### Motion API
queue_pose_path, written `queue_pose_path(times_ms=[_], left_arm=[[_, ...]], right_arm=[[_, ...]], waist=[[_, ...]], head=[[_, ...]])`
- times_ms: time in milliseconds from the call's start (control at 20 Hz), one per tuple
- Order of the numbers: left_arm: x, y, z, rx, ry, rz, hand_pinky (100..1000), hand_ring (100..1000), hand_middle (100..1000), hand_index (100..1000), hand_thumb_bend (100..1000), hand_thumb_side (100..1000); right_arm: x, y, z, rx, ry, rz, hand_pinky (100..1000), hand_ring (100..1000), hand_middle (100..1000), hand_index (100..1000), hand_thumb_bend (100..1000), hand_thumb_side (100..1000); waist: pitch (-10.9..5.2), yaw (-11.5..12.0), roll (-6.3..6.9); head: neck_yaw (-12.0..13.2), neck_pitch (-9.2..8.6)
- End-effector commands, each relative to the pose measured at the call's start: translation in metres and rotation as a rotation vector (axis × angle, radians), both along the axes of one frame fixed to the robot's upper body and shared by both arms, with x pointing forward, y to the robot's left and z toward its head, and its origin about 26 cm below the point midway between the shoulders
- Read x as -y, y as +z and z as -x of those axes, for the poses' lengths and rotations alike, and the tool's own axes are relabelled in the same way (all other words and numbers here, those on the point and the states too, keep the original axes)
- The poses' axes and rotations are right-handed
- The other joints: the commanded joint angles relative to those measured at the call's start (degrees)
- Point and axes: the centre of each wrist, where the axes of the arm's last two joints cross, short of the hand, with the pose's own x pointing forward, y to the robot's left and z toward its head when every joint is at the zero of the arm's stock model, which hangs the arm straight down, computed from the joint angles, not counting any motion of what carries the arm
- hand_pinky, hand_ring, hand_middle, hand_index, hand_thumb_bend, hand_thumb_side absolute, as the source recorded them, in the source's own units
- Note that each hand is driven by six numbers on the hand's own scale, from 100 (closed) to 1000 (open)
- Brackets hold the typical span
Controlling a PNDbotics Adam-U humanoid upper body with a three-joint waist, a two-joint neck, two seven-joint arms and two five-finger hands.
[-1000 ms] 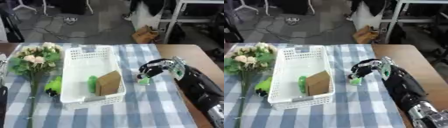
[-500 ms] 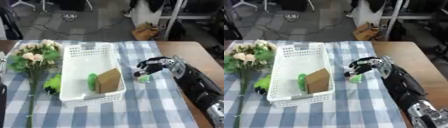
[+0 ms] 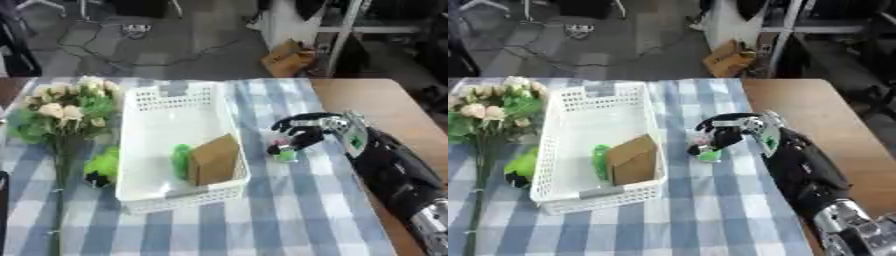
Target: Pick up objects on the table and place them in the box.
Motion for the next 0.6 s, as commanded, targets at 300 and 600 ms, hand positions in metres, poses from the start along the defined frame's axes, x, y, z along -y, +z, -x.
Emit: queue_pose_path(times_ms=[300,600], left_arm=[[0.0046,0.0098,0.0028,0.037,-0.023,0.004,767,990,937,965,100,811],[0.0053,0.0105,0.0028,0.040,-0.024,0.007,767,989,935,964,100,810]], right_arm=[[0.0141,0.0066,-0.0013,0.032,0.042,0.090,944,1000,961,993,615,758],[0.0152,0.0022,0.0006,0.057,0.065,0.146,852,953,919,959,527,665]], waist=[[0.91,0.3,1.44],[1.14,0.4,1.63]], head=[[-0.5,-0.86],[-0.4,-1.26]])
